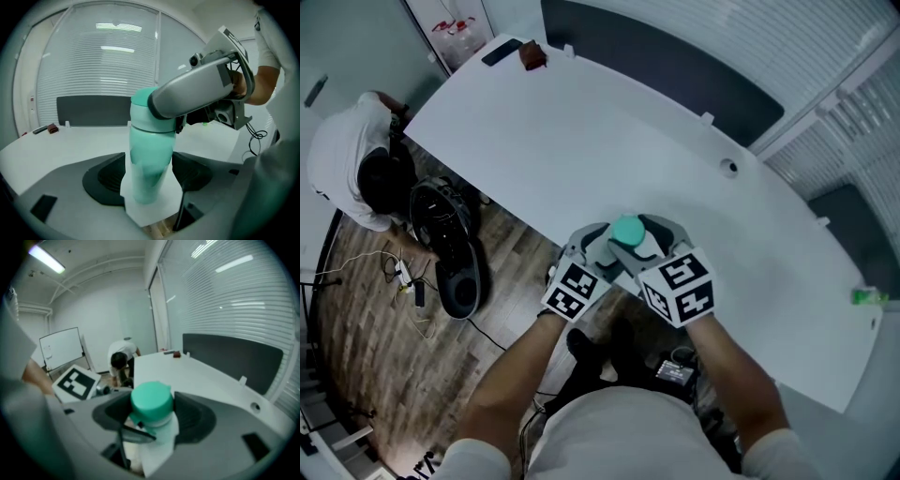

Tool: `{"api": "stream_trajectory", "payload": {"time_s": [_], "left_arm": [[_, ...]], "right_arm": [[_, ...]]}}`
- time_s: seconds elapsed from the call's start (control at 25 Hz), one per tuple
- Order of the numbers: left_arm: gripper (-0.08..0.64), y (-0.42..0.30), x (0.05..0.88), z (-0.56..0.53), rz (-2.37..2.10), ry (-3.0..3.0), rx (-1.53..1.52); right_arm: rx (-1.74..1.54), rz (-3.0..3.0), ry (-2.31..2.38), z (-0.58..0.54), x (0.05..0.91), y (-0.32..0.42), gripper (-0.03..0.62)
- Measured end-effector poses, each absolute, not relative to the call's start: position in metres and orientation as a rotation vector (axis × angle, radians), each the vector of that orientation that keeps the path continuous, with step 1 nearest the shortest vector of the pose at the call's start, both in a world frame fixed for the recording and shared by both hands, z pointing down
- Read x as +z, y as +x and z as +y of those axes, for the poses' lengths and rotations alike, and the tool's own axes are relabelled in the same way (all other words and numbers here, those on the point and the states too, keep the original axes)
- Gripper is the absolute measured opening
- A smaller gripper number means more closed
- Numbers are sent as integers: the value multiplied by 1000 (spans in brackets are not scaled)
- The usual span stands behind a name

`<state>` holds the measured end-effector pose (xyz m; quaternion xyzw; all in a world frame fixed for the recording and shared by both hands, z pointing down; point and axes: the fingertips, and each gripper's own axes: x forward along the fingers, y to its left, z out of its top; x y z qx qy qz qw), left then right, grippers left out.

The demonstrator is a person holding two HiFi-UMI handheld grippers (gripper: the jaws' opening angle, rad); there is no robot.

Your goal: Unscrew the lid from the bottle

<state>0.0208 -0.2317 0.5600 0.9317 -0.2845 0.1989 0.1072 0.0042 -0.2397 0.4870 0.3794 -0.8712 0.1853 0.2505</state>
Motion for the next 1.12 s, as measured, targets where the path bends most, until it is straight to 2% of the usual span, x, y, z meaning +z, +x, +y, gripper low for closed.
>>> {"api": "stream_trajectory", "payload": {"time_s": [0.32,0.88,1.12], "left_arm": [[310,26,562,-239,-1013,2638,538],[308,28,562,-230,-475,2822,674],[310,23,561,-232,-604,2797,662]], "right_arm": [[556,-2315,1211,-243,488,5,296],[464,-2444,768,-236,487,-2,296],[495,-2438,873,-239,487,-2,296]]}}
